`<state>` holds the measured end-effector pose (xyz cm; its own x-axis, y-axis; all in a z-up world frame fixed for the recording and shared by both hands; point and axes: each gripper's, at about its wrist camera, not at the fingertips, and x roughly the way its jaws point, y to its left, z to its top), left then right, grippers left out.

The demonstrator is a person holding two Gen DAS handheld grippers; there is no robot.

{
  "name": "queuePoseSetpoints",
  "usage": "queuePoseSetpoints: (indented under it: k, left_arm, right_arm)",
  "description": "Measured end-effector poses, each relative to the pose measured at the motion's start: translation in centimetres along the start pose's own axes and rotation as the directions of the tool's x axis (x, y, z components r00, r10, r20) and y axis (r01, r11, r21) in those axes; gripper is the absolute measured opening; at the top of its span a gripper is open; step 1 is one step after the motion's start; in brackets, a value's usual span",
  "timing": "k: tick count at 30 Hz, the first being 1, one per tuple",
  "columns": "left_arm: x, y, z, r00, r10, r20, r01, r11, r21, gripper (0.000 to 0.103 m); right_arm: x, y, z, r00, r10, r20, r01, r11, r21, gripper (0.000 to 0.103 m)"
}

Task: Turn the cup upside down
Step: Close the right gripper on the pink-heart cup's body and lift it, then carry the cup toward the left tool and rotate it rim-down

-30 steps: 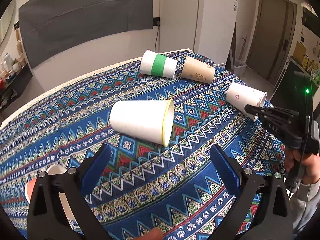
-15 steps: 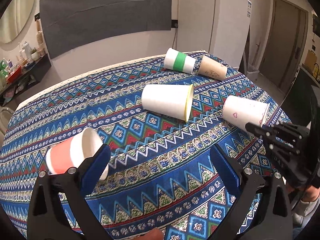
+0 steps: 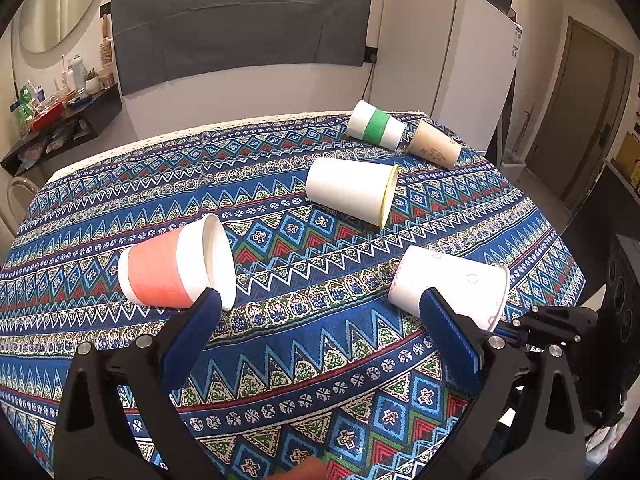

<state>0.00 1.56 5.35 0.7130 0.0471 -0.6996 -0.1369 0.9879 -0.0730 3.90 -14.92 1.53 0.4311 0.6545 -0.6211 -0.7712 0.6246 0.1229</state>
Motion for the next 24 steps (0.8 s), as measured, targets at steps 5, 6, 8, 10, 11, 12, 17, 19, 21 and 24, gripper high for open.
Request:
queuePoseSetpoints:
  k: [5, 6, 8, 10, 11, 12, 17, 19, 21, 24]
  left_arm:
    - [0.5, -0.5, 0.1, 1.0, 0.002, -0.012, -0.002, 1.0, -0.013, 0.097]
    - [0.7, -0.6, 0.1, 1.0, -0.002, -0.02, 0.001, 1.0, -0.024, 0.097]
    - [1.0, -0.7, 0.3, 0.999, -0.014, -0.031, 0.013, 0.999, -0.039, 0.097]
    - [1.3, -0.9, 0.4, 0.999, -0.021, -0.044, 0.019, 0.998, -0.057, 0.097]
    - [1.5, -1.0, 0.6, 0.998, -0.031, -0.051, 0.028, 0.997, -0.071, 0.097]
    - [1.6, -1.1, 0.7, 0.997, -0.042, -0.057, 0.037, 0.996, -0.084, 0.097]
    - [2.8, -2.3, 1.1, 0.994, -0.056, -0.094, 0.044, 0.991, -0.126, 0.097]
    - [3.2, -2.9, 1.2, 0.992, -0.059, -0.112, 0.044, 0.99, -0.136, 0.097]
    - [3.7, -3.3, 1.2, 0.988, -0.085, -0.129, 0.063, 0.984, -0.167, 0.097]
    - [4.5, -3.7, 1.5, 0.977, -0.127, -0.17, 0.087, 0.97, -0.228, 0.097]
  right_arm:
    - [-0.1, -0.1, -0.6, 0.999, 0.0, -0.035, 0.0, 1.0, -0.004, 0.019]
    - [-0.1, -0.2, -0.7, 0.999, -0.004, -0.04, 0.004, 1.0, -0.005, 0.039]
    - [-0.7, -0.3, -1.1, 1.0, -0.019, -0.02, 0.019, 1.0, -0.007, 0.052]
    - [-1.4, -0.4, -1.3, 1.0, -0.027, -0.014, 0.027, 1.0, -0.012, 0.052]
    - [-1.6, -0.6, -1.5, 0.999, -0.037, -0.015, 0.037, 0.999, -0.011, 0.056]
    - [-1.9, -0.8, -1.6, 0.999, -0.05, -0.014, 0.05, 0.999, -0.01, 0.063]
    - [-3.2, -2.3, -2.5, 0.994, -0.111, -0.02, 0.111, 0.994, 0.003, 0.08]
    - [-3.8, -3.0, -2.6, 0.99, -0.139, -0.021, 0.139, 0.99, 0.002, 0.084]
    - [-4.5, -3.9, -2.5, 0.986, -0.165, -0.031, 0.165, 0.986, -0.001, 0.085]
    - [-5.4, -5.5, -1.9, 0.98, -0.194, -0.048, 0.194, 0.981, -0.004, 0.086]
